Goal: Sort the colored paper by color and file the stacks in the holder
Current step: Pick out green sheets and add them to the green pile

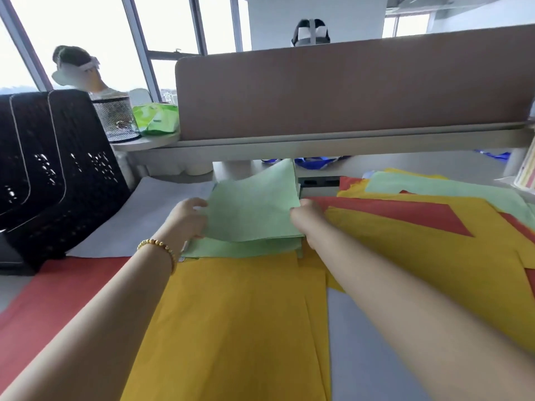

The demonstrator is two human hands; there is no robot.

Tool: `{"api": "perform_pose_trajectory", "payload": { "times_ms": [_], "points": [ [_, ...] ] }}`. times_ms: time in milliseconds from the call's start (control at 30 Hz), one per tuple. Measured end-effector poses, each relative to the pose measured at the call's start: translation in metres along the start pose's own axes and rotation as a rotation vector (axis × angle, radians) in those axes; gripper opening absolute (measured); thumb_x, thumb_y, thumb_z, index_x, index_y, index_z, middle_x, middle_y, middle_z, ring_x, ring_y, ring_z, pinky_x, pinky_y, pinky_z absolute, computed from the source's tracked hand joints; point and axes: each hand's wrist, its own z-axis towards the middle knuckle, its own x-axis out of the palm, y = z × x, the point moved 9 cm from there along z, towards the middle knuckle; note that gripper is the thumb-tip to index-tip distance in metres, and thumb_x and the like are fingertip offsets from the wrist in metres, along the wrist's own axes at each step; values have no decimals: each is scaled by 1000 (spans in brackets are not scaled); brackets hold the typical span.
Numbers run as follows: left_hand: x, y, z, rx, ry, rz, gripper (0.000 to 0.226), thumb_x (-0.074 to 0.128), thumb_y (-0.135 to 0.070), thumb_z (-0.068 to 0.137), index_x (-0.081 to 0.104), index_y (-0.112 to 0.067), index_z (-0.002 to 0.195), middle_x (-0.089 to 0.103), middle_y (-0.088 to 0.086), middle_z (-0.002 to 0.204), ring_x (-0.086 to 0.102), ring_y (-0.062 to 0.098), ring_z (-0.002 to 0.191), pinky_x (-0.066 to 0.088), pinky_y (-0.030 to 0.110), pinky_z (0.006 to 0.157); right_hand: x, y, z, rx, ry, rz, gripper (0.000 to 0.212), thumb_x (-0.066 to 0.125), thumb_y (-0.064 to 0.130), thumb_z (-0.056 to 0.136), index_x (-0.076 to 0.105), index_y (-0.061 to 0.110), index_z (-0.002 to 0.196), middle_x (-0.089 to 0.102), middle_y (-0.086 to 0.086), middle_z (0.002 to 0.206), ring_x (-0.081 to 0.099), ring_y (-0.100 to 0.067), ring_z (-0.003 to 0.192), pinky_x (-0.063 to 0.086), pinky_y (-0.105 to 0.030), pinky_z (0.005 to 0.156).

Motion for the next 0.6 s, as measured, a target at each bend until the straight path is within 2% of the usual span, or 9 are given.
{"api": "perform_pose_trajectory", "payload": {
  "times_ms": [67,167,233,333,400,500,600],
  "points": [
    [-8,5,5,39,-72,148,44,38,3,85,59,-9,121,56,14,116,55,29,85,48,30,66,9,7,5,-59,-18,-195,36,42,9,93,46,5,129,57,-11,117,56,-27,94,37,-25,57],
    [-1,17,5,27,-56,332,45,41,0,85,57,-12,125,52,12,125,55,30,100,47,31,78,17,9,2,-122,-48,-492,38,47,6,90,42,4,128,56,-14,122,56,-31,109,47,-35,76],
    [7,18,-1,37,-27,523,44,41,-4,87,54,-15,127,48,11,128,48,31,115,45,35,89,16,10,-3,-157,-76,-650,48,47,1,89,35,3,136,48,-16,132,46,-32,122,44,-38,93],
    [12,-4,-16,186,-113,804,38,48,-5,86,53,-12,124,39,13,133,33,33,126,40,41,95,0,11,-9,-196,-109,-767,49,49,0,88,37,3,136,43,-16,137,40,-32,127,39,-38,100],
    [22,-20,-27,249,-109,819,41,50,-6,85,50,-12,126,31,15,143,27,32,132,34,42,101,-19,8,-13,-204,-129,-763,42,49,2,89,43,4,130,46,-14,134,42,-31,125,40,-39,98],
    [48,-41,-48,293,-15,673,47,51,-12,88,45,-17,135,25,14,151,21,30,138,27,41,110,-55,-7,-21,-198,-150,-730,41,49,6,91,44,9,132,45,-11,136,42,-29,125,41,-38,97],
    [84,-70,-81,374,91,508,46,52,-19,92,43,-19,137,28,11,150,24,28,138,26,38,112,-99,-28,-34,-161,-163,-692,40,49,10,92,46,13,132,46,-9,136,44,-27,124,42,-35,95]
  ]
}}
